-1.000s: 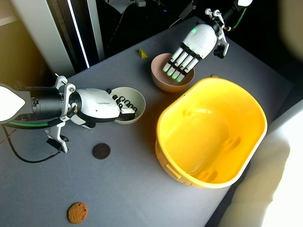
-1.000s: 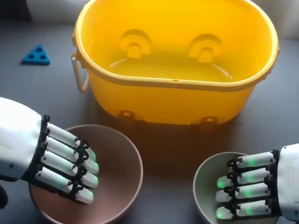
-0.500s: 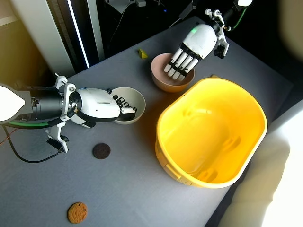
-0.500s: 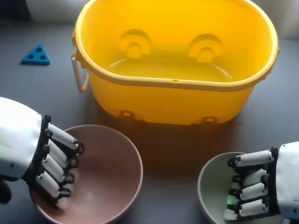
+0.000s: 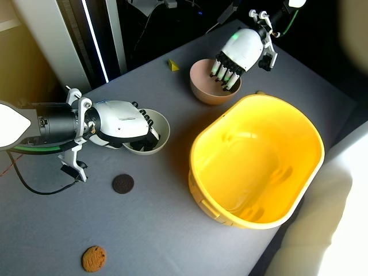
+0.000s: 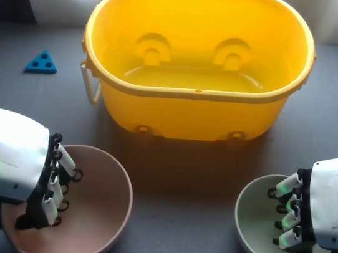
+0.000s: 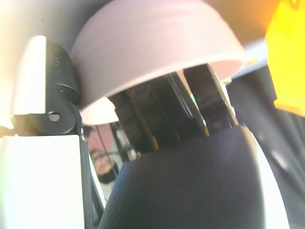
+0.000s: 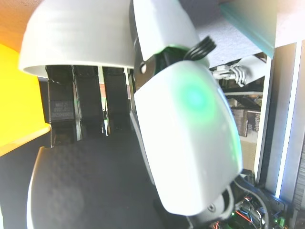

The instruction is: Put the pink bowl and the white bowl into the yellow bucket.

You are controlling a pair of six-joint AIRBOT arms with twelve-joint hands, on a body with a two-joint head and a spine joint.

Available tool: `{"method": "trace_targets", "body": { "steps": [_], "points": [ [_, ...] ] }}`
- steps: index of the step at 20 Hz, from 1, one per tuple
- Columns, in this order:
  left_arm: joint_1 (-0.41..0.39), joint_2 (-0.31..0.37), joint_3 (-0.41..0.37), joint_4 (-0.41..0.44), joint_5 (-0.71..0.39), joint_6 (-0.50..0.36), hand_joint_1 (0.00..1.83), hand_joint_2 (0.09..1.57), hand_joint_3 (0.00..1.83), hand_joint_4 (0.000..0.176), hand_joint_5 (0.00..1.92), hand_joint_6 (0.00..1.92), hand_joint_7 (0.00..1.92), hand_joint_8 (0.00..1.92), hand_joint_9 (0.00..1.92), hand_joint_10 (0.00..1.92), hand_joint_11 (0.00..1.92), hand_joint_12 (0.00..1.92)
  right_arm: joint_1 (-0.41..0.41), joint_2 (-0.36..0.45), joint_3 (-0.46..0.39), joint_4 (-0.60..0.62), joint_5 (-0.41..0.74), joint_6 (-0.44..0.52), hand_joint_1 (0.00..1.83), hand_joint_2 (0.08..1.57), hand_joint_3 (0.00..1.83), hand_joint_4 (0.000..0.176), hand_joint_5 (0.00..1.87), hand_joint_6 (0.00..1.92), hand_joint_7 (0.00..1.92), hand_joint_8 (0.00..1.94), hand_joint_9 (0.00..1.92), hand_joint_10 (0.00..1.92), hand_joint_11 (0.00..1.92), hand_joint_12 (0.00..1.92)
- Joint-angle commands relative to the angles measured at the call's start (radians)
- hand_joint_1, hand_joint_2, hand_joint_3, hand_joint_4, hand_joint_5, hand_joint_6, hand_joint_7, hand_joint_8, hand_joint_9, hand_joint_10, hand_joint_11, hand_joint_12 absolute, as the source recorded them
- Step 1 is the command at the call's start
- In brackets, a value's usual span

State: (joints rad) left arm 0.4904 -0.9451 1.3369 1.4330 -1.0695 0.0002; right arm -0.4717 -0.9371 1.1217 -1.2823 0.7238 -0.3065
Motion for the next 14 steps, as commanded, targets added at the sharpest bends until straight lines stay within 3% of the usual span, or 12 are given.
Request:
{"method": "trace_targets", "body": {
  "steps": [1,3,5,6,7,8,9,13,14],
  "points": [
    [-0.004,0.010,-0.003,-0.051,-0.048,0.003,1.23,1.10,0.00,0.000,1.03,1.00,1.01,0.85,1.16,0.02,0.72,0.88,0.002,0.007,0.000,0.020,0.020,0.001,1.23,1.11,0.00,0.000,1.00,1.06,1.02,0.83,1.11,0.06,0.76,0.95],
    [-0.004,0.012,-0.004,-0.051,-0.048,0.003,1.22,1.11,0.00,0.000,1.00,1.04,0.98,0.91,1.16,0.01,0.68,0.95,0.003,0.007,-0.001,0.020,0.020,0.001,1.23,1.11,0.00,0.000,1.01,1.04,1.01,0.83,1.13,0.06,0.76,0.95],
    [-0.008,0.016,-0.008,-0.052,-0.048,0.003,1.22,1.11,0.00,0.027,1.01,0.98,0.98,0.94,1.18,0.01,0.66,1.07,0.006,0.008,-0.001,0.020,0.020,0.001,1.23,1.10,0.00,0.000,1.02,1.02,1.01,0.85,1.13,0.04,0.74,1.00],
    [-0.011,0.019,-0.011,-0.054,-0.050,0.003,1.22,1.11,0.00,0.025,1.00,0.99,0.98,0.96,1.20,0.02,0.69,1.06,0.013,0.010,-0.003,0.020,0.020,0.005,1.23,1.11,0.00,0.000,1.01,1.04,0.98,0.88,1.12,0.03,0.72,1.01],
    [-0.012,0.021,-0.013,-0.056,-0.050,0.003,1.34,1.11,0.00,0.000,0.98,0.98,0.96,0.97,0.98,0.90,0.72,1.01,0.020,0.012,-0.004,0.020,0.020,0.009,1.24,1.11,0.00,0.000,1.04,1.01,0.98,0.88,1.12,0.02,0.72,1.00],
    [-0.013,0.024,-0.015,-0.057,-0.051,0.003,1.34,1.11,0.00,0.000,0.98,0.98,0.96,0.97,0.98,0.90,0.72,1.01,0.034,0.016,-0.009,0.020,0.020,0.012,1.24,1.11,0.00,0.000,1.04,1.01,0.98,0.88,1.12,0.02,0.72,1.00],
    [-0.014,0.025,-0.016,-0.057,-0.052,0.003,1.36,1.12,0.00,0.000,0.96,1.02,0.93,1.01,0.92,1.11,0.72,1.00,0.045,0.021,-0.016,0.020,0.020,0.012,1.24,1.11,0.00,0.000,1.04,1.01,0.97,0.87,1.12,0.02,0.72,1.00],
    [-0.023,0.042,-0.033,-0.063,-0.060,-0.002,1.36,1.13,0.00,0.000,0.93,1.06,0.91,1.05,0.88,1.18,0.68,1.01,0.098,0.043,-0.046,0.020,0.021,0.012,1.24,1.11,0.00,0.000,1.03,1.04,0.96,0.88,1.11,0.01,0.69,1.00],
    [-0.029,0.047,-0.038,-0.063,-0.061,-0.007,1.37,1.12,0.00,0.000,0.94,1.02,0.96,0.98,0.92,1.14,0.70,1.02,0.108,0.047,-0.049,0.020,0.021,0.012,1.34,1.13,0.00,0.000,0.97,1.09,0.97,0.83,0.87,1.02,0.68,1.04]
  ]
}}
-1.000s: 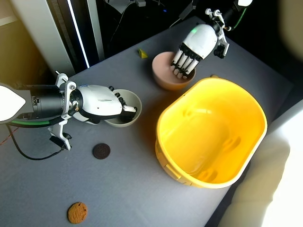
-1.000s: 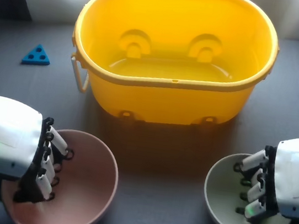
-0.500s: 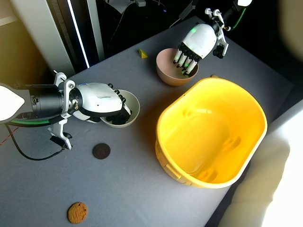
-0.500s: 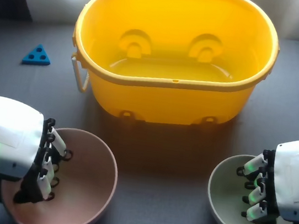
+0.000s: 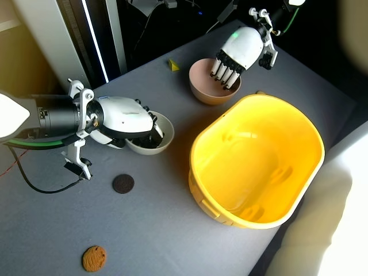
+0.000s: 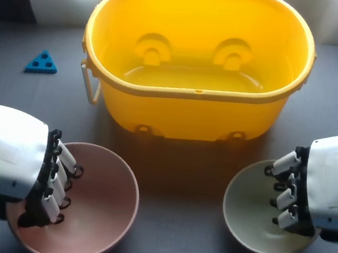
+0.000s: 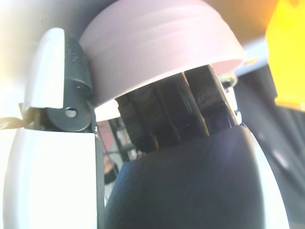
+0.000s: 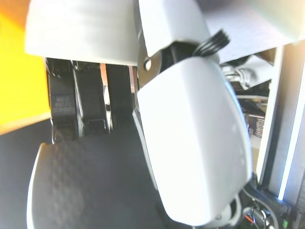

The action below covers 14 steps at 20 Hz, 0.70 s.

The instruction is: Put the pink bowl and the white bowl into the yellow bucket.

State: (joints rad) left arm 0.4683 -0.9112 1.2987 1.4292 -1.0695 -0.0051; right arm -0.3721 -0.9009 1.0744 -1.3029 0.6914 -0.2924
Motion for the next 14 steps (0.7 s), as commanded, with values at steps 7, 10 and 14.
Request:
{"method": "trace_targets", "body": {
  "steps": [7,10,14],
  "points": [
    [-0.058,0.039,-0.006,-0.063,-0.078,-0.041,1.38,1.10,0.00,0.000,0.96,0.98,1.01,0.90,0.95,1.11,0.76,0.96,0.073,0.034,-0.004,0.041,0.063,-0.003,1.36,1.14,0.00,0.000,0.92,1.16,0.96,0.86,0.79,1.31,0.69,1.07],
    [-0.068,0.051,-0.009,-0.063,-0.087,-0.052,1.38,1.09,0.00,0.000,0.99,0.91,1.04,0.88,0.96,1.07,0.77,0.96,0.096,0.042,-0.004,0.041,0.070,-0.009,1.36,1.14,0.00,0.000,0.92,1.15,0.95,0.88,0.82,1.29,0.69,1.08],
    [-0.080,0.065,-0.012,-0.062,-0.099,-0.068,1.38,1.09,0.00,0.000,0.98,0.94,1.03,0.91,0.98,1.03,0.80,0.90,0.121,0.047,-0.007,0.041,0.070,-0.037,1.37,1.11,0.00,0.000,0.97,1.07,1.02,0.77,0.86,1.22,0.74,1.04]
  ]
}}
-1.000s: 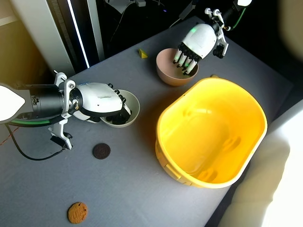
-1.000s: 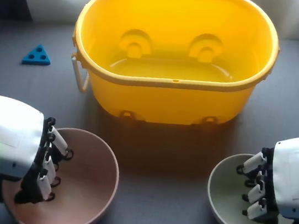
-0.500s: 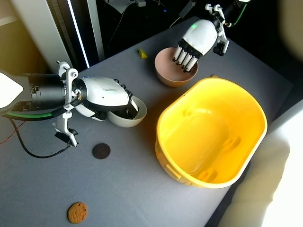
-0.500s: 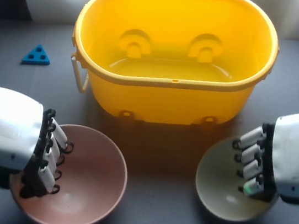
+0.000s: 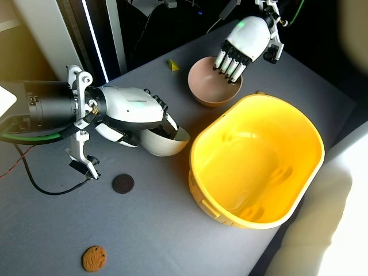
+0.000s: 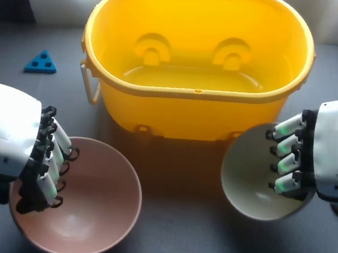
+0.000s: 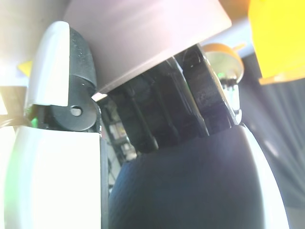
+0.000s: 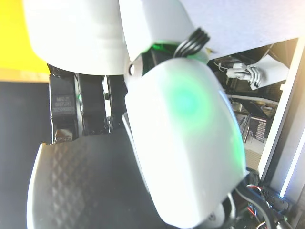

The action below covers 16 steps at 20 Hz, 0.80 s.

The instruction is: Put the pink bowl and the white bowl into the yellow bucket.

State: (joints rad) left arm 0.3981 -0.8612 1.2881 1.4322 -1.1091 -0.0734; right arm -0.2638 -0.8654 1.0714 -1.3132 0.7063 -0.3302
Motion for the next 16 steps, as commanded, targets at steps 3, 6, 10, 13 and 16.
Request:
{"method": "trace_targets", "body": {
  "steps": [3,6,10,13,16],
  "points": [
    [-0.019,0.023,-0.002,-0.066,-0.066,-0.009,1.38,1.09,0.00,0.000,0.97,0.96,1.02,0.94,0.96,1.07,0.79,0.89,0.033,0.012,-0.015,0.055,0.055,-0.053,1.37,1.12,0.00,0.000,0.94,1.09,1.03,0.78,0.87,1.21,0.75,1.05],
    [-0.036,0.031,-0.002,-0.065,-0.076,-0.020,1.38,1.10,0.00,0.000,0.95,0.96,1.01,0.99,0.95,1.06,0.80,0.90,0.067,0.012,-0.019,0.083,0.049,-0.108,1.37,1.11,0.00,0.000,0.96,1.08,1.02,0.77,0.86,1.21,0.74,1.05],
    [-0.054,0.040,-0.003,-0.064,-0.087,-0.032,1.38,1.10,0.00,0.000,0.93,1.02,1.00,1.01,0.95,1.05,0.80,0.85,0.122,0.012,-0.024,0.092,0.049,-0.147,1.37,1.11,0.00,0.000,0.94,1.08,1.05,0.76,0.85,1.24,0.72,1.07],
    [-0.057,0.045,-0.003,-0.065,-0.095,-0.039,1.38,1.10,0.00,0.000,0.95,0.99,1.01,0.96,0.97,1.04,0.85,0.85,0.145,0.016,-0.047,0.092,0.049,-0.170,1.37,1.11,0.00,0.000,0.97,1.06,1.04,0.75,0.88,1.21,0.74,1.06],
    [-0.066,0.048,-0.003,-0.065,-0.102,-0.049,1.38,1.11,0.00,0.000,0.92,1.03,0.98,1.02,0.94,1.09,0.80,0.88,0.168,0.029,-0.080,0.092,0.051,-0.199,1.37,1.11,0.00,0.000,0.98,1.05,1.04,0.75,0.88,1.19,0.75,1.05]
  ]
}}
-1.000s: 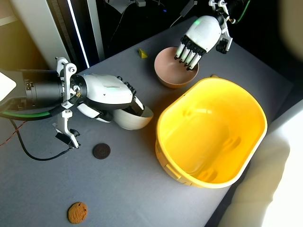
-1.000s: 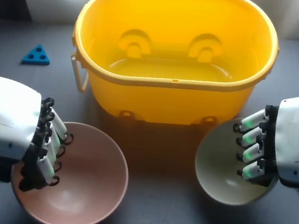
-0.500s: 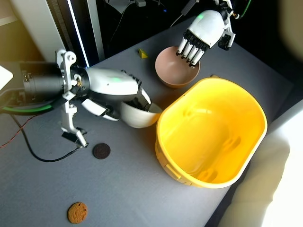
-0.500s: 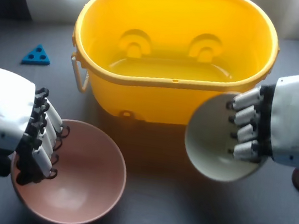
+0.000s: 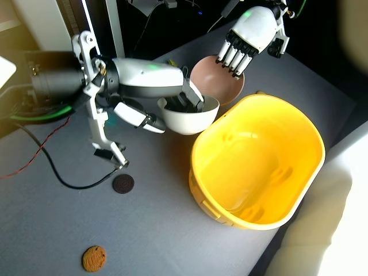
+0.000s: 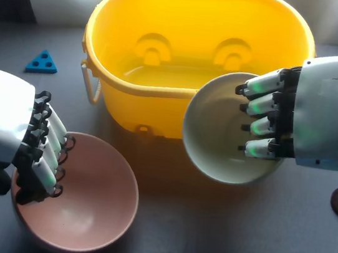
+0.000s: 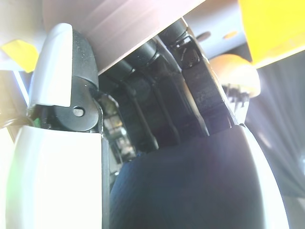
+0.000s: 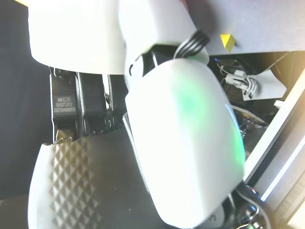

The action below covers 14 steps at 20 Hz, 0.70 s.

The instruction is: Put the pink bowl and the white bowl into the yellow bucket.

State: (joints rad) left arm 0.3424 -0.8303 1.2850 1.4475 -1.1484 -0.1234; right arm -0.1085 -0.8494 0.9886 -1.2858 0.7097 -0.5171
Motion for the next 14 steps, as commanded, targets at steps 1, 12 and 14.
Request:
{"method": "trace_targets", "body": {
  "steps": [1,12,14],
  "points": [
    [-0.014,0.018,0.000,-0.080,-0.065,-0.003,1.38,1.11,0.00,0.000,0.92,1.02,0.99,1.02,0.95,1.06,0.79,0.88,0.020,0.015,-0.004,0.064,0.049,-0.021,1.37,1.11,0.00,0.000,0.97,1.05,1.04,0.75,0.88,1.20,0.74,1.04],
    [-0.055,0.037,-0.009,-0.081,-0.098,-0.032,1.38,1.11,0.00,0.000,0.91,1.02,0.99,0.99,0.96,1.10,0.80,0.94,0.031,0.021,0.001,0.101,0.048,-0.222,1.37,1.11,0.00,0.000,0.97,1.06,1.05,0.75,0.83,1.24,0.74,1.02],
    [-0.066,0.039,-0.007,-0.082,-0.108,-0.035,1.38,1.10,0.00,0.000,0.92,0.99,0.98,1.04,0.97,1.06,0.80,0.93,0.030,0.020,0.005,0.124,0.047,-0.281,1.37,1.11,0.00,0.000,0.98,1.05,1.05,0.74,0.85,1.22,0.74,1.02]
  ]
}}
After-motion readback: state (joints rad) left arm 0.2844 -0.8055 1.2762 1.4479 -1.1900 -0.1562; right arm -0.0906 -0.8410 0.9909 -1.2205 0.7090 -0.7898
